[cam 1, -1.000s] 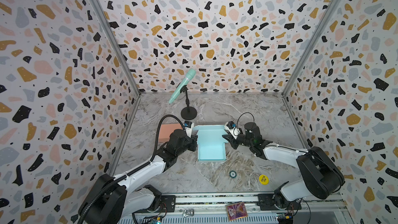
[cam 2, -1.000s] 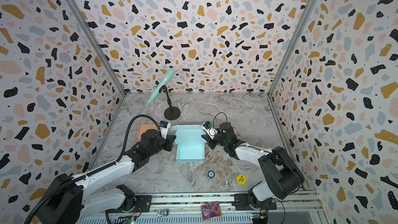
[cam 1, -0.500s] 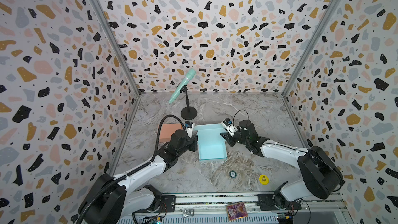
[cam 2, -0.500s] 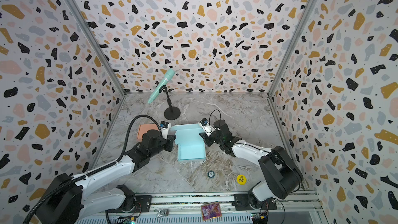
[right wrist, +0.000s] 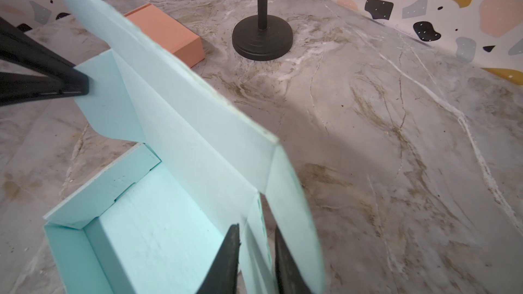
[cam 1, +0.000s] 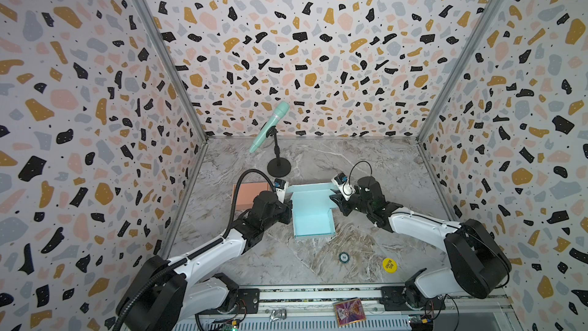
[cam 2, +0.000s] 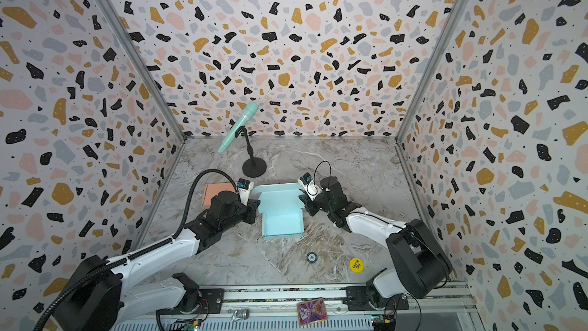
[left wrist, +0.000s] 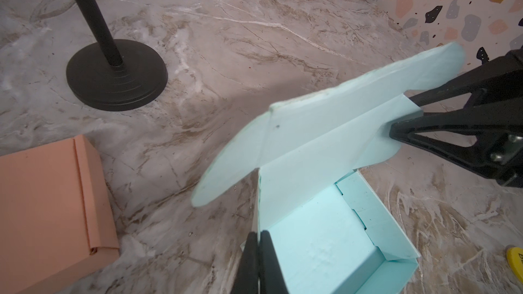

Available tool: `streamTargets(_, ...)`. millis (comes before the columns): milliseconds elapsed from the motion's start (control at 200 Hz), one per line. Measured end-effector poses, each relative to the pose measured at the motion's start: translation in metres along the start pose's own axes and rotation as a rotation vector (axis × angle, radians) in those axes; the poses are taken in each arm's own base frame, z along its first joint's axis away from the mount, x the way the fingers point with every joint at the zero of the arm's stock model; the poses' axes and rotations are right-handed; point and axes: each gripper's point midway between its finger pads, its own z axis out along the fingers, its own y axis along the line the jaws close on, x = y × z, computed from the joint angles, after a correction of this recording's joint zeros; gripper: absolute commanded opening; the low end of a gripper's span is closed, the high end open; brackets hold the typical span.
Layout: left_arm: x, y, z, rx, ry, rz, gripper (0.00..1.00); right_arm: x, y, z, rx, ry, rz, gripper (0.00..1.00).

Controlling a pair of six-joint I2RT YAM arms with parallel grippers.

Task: Assemble paper box
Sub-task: Fold the lid at the center of the table.

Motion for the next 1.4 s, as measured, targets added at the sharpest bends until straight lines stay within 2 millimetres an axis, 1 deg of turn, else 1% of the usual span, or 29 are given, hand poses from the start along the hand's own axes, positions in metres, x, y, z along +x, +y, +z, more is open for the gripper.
streamTargets(145,0.0,0.0,0.0,-0.001,0.0,0.0,0.03,0.0,0.001,0.0,-0.007,0.0,0.005,0.14)
streamTargets(260,0.0,0.0,0.0,-0.002,-0.001,0.001,0.03,0.0,0.002,0.0,-0.019,0.0,0.005,0.12)
streamTargets(390,-0.003,-0.002,0.001,-0.004,-0.006,0.001,0.03,0.001,0.003,0.0,-0.022,0.003,0.007,0.12)
streamTargets(506,-0.008,-0.006,0.001,-0.001,-0.024,-0.005,0.03,0.002,0.007,0.001,-0.017,0.016,0.012,0.15)
streamTargets(606,-0.015,-0.011,0.004,-0.011,-0.042,-0.007,0.02,-0.005,0.009,0.003,-0.004,0.015,0.024,0.16)
streamTargets(761,-0.033,-0.01,0.012,-0.055,-0.095,-0.027,0.01,-0.02,-0.004,0.008,0.06,-0.004,0.079,0.16)
streamTargets(846,-0.037,-0.009,0.014,-0.073,-0.12,-0.044,0.0,-0.024,-0.011,0.012,0.091,-0.005,0.109,0.19)
streamTargets(921,-0.04,-0.01,0.016,-0.077,-0.136,-0.054,0.0,-0.023,-0.016,0.016,0.117,0.003,0.129,0.22)
streamTargets(986,-0.04,-0.01,0.017,-0.078,-0.143,-0.059,0.0,-0.02,-0.019,0.018,0.131,0.01,0.138,0.24)
streamTargets(1076,-0.039,-0.011,0.02,-0.079,-0.143,-0.059,0.0,-0.019,-0.022,0.018,0.145,0.014,0.146,0.24)
streamTargets(1196,-0.037,-0.01,0.023,-0.081,-0.136,-0.058,0.0,-0.017,-0.031,0.015,0.164,0.015,0.168,0.24)
streamTargets(1402,-0.039,-0.012,0.025,-0.073,-0.145,-0.058,0.0,-0.014,-0.044,0.009,0.178,0.006,0.212,0.23)
